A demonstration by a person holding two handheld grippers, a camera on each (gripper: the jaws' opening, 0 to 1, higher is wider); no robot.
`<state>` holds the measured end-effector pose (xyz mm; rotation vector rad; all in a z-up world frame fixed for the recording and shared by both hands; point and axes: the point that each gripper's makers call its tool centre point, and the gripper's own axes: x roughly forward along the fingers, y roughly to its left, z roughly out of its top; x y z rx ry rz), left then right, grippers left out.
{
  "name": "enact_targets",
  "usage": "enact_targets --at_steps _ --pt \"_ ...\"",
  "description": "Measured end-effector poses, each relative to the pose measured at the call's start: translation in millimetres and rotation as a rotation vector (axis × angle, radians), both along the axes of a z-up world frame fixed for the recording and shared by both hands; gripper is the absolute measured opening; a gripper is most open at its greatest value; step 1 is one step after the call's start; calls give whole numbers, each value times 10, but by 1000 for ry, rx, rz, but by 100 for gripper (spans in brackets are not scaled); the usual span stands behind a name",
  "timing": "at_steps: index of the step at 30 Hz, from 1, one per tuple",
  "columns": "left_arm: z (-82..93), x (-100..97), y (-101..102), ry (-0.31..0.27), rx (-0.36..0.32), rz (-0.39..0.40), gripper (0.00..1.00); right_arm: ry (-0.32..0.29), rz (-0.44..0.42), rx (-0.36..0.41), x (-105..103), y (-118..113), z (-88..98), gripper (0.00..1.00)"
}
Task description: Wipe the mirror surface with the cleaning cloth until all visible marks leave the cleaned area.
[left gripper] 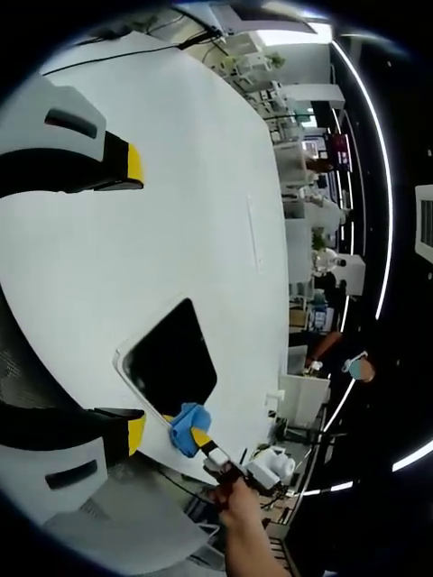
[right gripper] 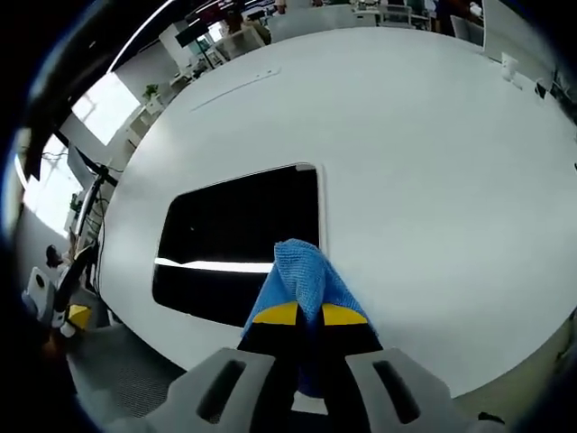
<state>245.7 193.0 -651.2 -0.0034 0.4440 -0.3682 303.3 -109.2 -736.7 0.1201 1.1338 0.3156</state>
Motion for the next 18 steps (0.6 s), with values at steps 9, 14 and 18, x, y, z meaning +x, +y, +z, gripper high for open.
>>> enact_targets --at_steps 9,14,18 --pt "16 12 33 -8 -15 19 99 -7 3 -7 -35 61 1 2" --pt "5 8 26 -3 -11 16 99 -9 10 -8 -47 185 -3 2" --pt "4 7 27 -2 -10 16 99 -14 32 -9 -59 314 -4 2"
